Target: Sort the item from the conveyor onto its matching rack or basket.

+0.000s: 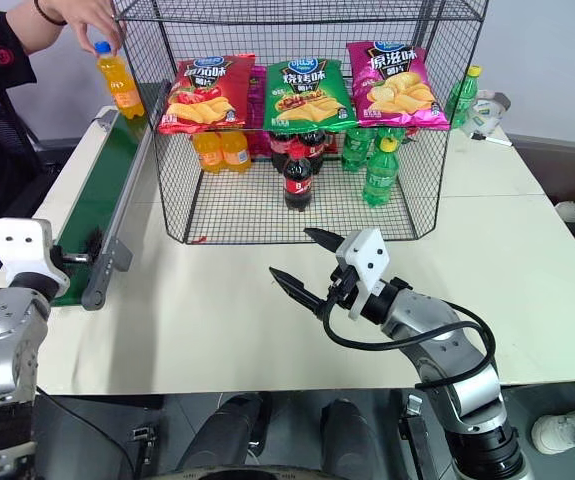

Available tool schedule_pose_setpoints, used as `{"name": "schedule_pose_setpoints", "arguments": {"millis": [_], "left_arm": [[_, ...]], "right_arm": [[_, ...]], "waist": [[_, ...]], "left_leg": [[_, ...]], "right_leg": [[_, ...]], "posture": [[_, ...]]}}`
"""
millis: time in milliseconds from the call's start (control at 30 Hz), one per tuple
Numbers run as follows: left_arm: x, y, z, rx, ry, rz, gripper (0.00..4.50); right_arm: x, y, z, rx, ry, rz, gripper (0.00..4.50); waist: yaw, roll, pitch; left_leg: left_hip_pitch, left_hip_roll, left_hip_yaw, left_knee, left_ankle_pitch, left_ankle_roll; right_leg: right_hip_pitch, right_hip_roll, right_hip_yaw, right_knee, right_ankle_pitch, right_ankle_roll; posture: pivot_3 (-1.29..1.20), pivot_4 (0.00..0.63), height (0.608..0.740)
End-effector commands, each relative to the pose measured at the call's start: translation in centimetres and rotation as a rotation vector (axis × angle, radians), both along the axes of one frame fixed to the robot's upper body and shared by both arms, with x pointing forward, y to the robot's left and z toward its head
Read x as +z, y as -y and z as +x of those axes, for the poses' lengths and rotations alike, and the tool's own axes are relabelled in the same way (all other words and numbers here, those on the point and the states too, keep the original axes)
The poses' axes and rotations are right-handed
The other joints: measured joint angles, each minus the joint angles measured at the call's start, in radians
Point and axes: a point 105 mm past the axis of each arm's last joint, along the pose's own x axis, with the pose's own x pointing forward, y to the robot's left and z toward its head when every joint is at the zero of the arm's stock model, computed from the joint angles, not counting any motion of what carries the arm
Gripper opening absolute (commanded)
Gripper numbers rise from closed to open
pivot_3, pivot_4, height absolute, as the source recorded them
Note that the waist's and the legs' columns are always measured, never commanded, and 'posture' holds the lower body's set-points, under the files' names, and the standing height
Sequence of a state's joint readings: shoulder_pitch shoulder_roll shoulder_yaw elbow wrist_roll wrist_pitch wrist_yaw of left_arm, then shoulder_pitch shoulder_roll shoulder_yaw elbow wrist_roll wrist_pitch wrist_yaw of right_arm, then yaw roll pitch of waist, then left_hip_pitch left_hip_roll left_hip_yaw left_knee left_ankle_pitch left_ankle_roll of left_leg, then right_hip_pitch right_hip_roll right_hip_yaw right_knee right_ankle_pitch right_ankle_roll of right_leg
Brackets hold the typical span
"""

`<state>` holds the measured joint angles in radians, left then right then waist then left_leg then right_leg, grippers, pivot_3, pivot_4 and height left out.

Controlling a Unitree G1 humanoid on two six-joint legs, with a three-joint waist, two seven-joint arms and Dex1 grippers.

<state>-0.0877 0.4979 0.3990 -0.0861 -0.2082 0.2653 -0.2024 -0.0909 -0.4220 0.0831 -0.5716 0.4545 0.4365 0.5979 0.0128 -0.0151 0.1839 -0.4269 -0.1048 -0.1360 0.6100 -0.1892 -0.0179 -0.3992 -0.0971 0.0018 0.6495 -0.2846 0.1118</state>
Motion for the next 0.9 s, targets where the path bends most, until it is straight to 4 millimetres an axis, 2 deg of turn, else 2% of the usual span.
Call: {"name": "schedule_pose_setpoints", "arguments": {"millis": [33, 167, 567, 767, 900], "left_arm": [[1.1, 0.4, -0.1, -0.037, 0.066, 0.001, 4.43], [1.4, 0.6, 0.0, -0.048, 0.099, -0.071, 4.43], [1.2, 1.8, 0.5, -0.050, 0.133, -0.104, 4.43], [1.1, 1.1, 0.2, -0.014, 0.164, -0.166, 4.43], [1.2, -0.1, -0.2, 0.028, 0.181, -0.188, 4.43]], "right_arm": [[1.1, -0.6, -0.6, 0.031, 0.037, 0.026, 4.50], [1.2, -0.8, -0.6, 0.032, 0.037, 0.029, 4.50], [1.2, -0.8, -0.6, 0.031, 0.030, 0.044, 4.50], [1.0, -0.8, -0.7, 0.030, 0.023, 0.049, 4.50], [0.9, -0.7, -0.7, 0.028, 0.022, 0.048, 4.50]], "waist": [[0.000, 0.000, 0.000], [0.000, 0.000, 0.000], [0.000, 0.000, 0.000], [0.000, 0.000, 0.000], [0.000, 0.000, 0.000]], "left_leg": [[0.000, 0.000, 0.000, 0.000, 0.000, 0.000], [0.000, 0.000, 0.000, 0.000, 0.000, 0.000], [0.000, 0.000, 0.000, 0.000, 0.000, 0.000], [0.000, 0.000, 0.000, 0.000, 0.000, 0.000], [0.000, 0.000, 0.000, 0.000, 0.000, 0.000]], "right_leg": [[0.000, 0.000, 0.000, 0.000, 0.000, 0.000], [0.000, 0.000, 0.000, 0.000, 0.000, 0.000], [0.000, 0.000, 0.000, 0.000, 0.001, 0.002], [0.000, 0.000, 0.000, 0.000, 0.002, 0.003], [0.000, 0.000, 0.000, 0.000, 0.002, 0.003]], "posture": [[0.00, 0.150, 0.740], [0.00, 0.150, 0.740], [0.00, 0.150, 0.740], [0.00, 0.150, 0.740], [0.00, 0.150, 0.740]]}}
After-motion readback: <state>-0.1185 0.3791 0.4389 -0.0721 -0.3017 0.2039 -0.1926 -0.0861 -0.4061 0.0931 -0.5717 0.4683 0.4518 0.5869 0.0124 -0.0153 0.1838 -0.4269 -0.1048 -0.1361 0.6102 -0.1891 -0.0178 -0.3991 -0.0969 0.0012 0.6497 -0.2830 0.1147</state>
